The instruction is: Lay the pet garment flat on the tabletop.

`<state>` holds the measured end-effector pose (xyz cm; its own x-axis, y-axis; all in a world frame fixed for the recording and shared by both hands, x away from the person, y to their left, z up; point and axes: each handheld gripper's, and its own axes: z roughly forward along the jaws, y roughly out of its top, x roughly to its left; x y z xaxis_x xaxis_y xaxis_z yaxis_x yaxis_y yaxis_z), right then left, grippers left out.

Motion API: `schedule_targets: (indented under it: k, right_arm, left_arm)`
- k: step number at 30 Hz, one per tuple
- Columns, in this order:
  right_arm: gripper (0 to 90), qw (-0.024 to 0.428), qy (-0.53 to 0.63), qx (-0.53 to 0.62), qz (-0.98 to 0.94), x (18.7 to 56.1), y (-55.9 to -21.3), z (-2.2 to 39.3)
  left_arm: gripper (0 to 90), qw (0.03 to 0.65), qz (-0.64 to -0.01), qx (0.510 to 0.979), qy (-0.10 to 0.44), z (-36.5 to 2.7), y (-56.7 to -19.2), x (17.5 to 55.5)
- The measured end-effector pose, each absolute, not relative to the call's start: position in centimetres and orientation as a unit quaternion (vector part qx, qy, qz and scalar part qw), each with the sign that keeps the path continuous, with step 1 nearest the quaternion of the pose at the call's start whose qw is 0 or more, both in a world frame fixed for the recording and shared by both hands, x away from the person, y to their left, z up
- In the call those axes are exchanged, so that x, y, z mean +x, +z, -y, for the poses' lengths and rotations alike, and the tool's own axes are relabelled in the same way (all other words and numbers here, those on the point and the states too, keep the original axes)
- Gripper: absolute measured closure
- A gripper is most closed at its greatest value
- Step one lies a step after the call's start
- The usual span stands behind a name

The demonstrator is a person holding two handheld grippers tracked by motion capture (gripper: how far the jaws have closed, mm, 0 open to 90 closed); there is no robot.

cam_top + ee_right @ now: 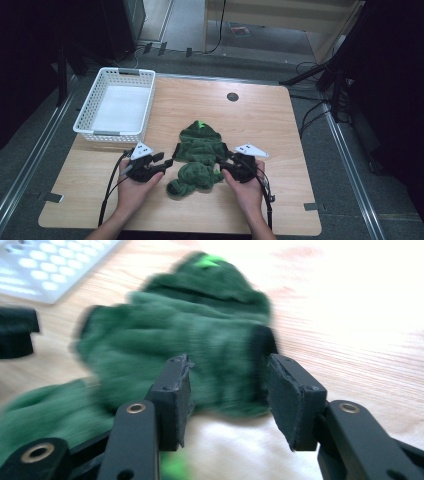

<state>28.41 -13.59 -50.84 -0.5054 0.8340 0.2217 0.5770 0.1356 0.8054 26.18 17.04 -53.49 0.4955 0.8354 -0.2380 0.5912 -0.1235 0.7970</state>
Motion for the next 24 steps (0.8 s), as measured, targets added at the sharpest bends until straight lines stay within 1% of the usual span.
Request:
schedule_targets:
  k: [1,3,4,5,6,7,8,9,10,11,12,13,14,15,20,24]
  right_arm:
    - [51.0,0.142,0.453,0.477,-0.74,28.4,-50.8,13.6]
    - [49.6,0.123,0.473,0.44,-0.754,27.1,-50.2,12.3]
    - [48.3,0.107,0.481,0.423,-0.76,26.5,-50.0,11.7]
    - [45.2,0.078,0.488,0.394,-0.775,25.8,-50.0,10.3]
    - [45.2,0.078,0.488,0.394,-0.775,25.8,-50.0,10.3]
    - [43.7,0.068,0.485,0.385,-0.782,25.6,-50.1,9.6]
    - [42.8,0.069,0.478,0.375,-0.792,25.4,-50.4,8.9]
    - [44.9,0.079,0.464,0.368,-0.802,25.4,-50.8,8.2]
    - [51.7,0.093,0.448,0.364,-0.811,25.3,-51.2,7.7]
    - [62.9,0.111,0.435,0.362,-0.817,25.1,-51.7,7.3]
    - [76.5,0.137,0.423,0.367,-0.817,24.9,-51.9,7.2]
    - [83.7,0.151,0.417,0.374,-0.814,24.8,-52.1,7.4]
    - [87.8,0.142,0.423,0.379,-0.811,24.8,-52.1,7.8]
    - [88.8,0.141,0.428,0.384,-0.806,24.7,-52.0,8.3]
    - [89.3,0.163,0.429,0.423,-0.781,24.4,-51.4,11.9]
    - [87.4,0.152,0.421,0.486,-0.75,24.1,-51.8,15.4]
  left_arm:
    - [53.5,0.455,-0.477,0.741,0.129,-17.3,-53.8,25.4]
    - [54.1,0.457,-0.472,0.745,0.114,-17.5,-54.3,24.2]
    - [54.1,0.456,-0.465,0.752,0.101,-17.5,-54.5,23.8]
    - [54.1,0.459,-0.462,0.753,0.096,-17.4,-54.6,23.6]
    - [54.1,0.457,-0.457,0.758,0.094,-17.2,-54.7,23.4]
    - [55.0,0.454,-0.453,0.761,0.096,-17.0,-54.8,23.2]
    - [56.5,0.449,-0.448,0.767,0.099,-16.6,-55.0,23.1]
    - [59.0,0.442,-0.441,0.775,0.099,-16.4,-55.2,23.0]
    - [63.7,0.44,-0.43,0.782,0.099,-16.1,-55.2,22.9]
    - [69.5,0.436,-0.419,0.79,0.1,-15.9,-55.1,22.9]
    - [74.2,0.43,-0.413,0.796,0.101,-15.8,-55.1,22.8]
    - [81.6,0.43,-0.408,0.799,0.098,-15.7,-55.2,22.8]
    - [87.3,0.425,-0.406,0.803,0.098,-15.6,-55.2,22.8]
    - [89.7,0.422,-0.406,0.804,0.102,-15.5,-55.3,22.8]
    - [90.0,0.422,-0.411,0.803,0.095,-15.6,-55.4,23.0]
    - [90.0,0.423,-0.412,0.802,0.094,-15.6,-55.4,23.0]
